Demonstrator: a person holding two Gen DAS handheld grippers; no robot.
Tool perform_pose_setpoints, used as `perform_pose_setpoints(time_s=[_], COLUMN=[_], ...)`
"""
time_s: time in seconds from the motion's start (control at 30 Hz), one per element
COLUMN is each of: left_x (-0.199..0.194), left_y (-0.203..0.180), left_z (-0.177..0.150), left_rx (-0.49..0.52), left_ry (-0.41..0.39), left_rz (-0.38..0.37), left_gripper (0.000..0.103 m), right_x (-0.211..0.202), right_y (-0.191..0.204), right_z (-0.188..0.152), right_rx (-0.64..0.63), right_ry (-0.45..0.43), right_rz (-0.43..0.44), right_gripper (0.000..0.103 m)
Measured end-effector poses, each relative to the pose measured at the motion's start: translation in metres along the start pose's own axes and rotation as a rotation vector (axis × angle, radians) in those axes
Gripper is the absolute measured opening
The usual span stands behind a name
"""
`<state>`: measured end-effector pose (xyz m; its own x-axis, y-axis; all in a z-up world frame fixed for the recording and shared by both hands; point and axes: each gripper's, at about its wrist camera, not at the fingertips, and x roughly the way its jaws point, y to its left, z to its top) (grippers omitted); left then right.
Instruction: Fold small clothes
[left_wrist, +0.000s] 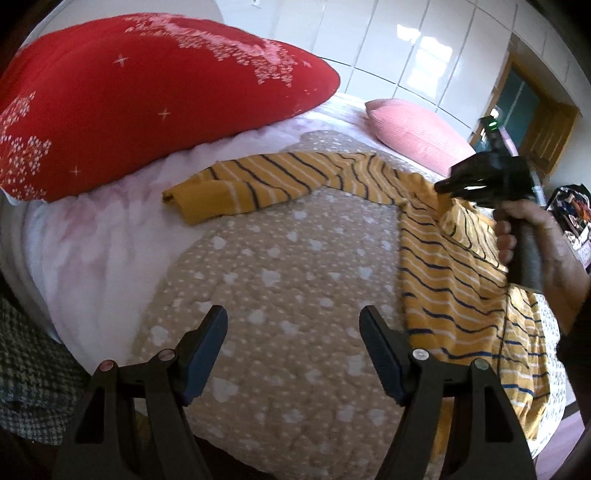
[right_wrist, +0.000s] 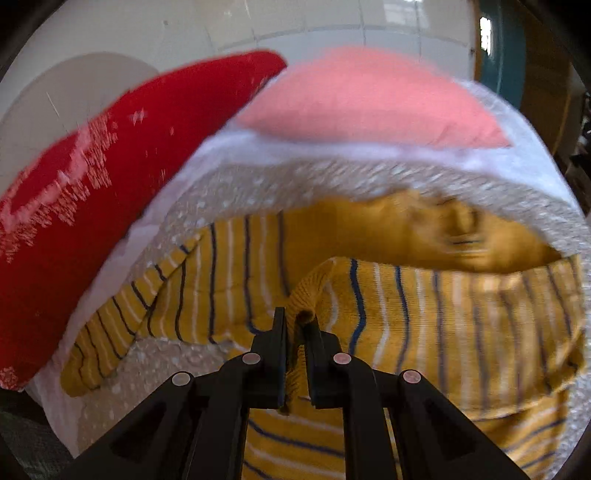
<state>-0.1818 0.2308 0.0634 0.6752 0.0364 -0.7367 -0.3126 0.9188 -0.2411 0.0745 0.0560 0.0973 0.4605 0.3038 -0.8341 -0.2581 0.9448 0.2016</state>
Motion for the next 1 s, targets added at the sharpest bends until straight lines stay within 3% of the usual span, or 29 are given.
perform_pose_setpoints(time_s=[0.1,0.17,0.2,0.3,0.43,0.53,0.6,0.87,1.0], left_x=[0.001,-0.002,-0.004,-0.008,-0.018,-0.025,-0.03,-0.046,-0.047], left_y=[0.013,0.021,0.024,0.038,0.06,0.075,0.083,0.107,0.107], left_z=[0.002,0.001,0.001,0.001,0.001,0.0,-0.001,-0.005,-0.005], left_rx=[-0.027,-0.042,-0.049,-0.083,-0.142,-0.174,-0.193,-0.245,-0.249], left_ry=[-0.003,-0.01,-0.015,-0.028,-0.048,-0.058,-0.067,-0.099,-0.099], left_rz=[0.005,0.009,0.015,0.024,0.059,0.082,0.094,0.111,0.106], left_gripper=[0.073,0.073,0.073,0.073,0.073,0.073,0.073,0.073,0.073], right_x=[0.036,0.056,0.059,0.044,0.007,-0.009,-0.004,0.045,0.062], right_y=[0.012,0.019,0.022,0.038,0.077,0.112,0.134,0.192,0.213], right_z=[0.0,-0.002,-0.002,0.0,-0.016,-0.043,-0.059,-0.106,-0.118], right_rx=[0.005,0.012,0.01,-0.031,-0.178,-0.292,-0.329,-0.171,-0.098], right_ry=[0.068,0.111,0.119,0.077,0.026,0.036,0.069,0.242,0.263], right_rz=[0.024,0.044,0.063,0.09,0.102,0.165,0.209,0.465,0.467], right_gripper=[0.017,0.032,0.033,0.036,0.048,0.059,0.06,0.06,0.066])
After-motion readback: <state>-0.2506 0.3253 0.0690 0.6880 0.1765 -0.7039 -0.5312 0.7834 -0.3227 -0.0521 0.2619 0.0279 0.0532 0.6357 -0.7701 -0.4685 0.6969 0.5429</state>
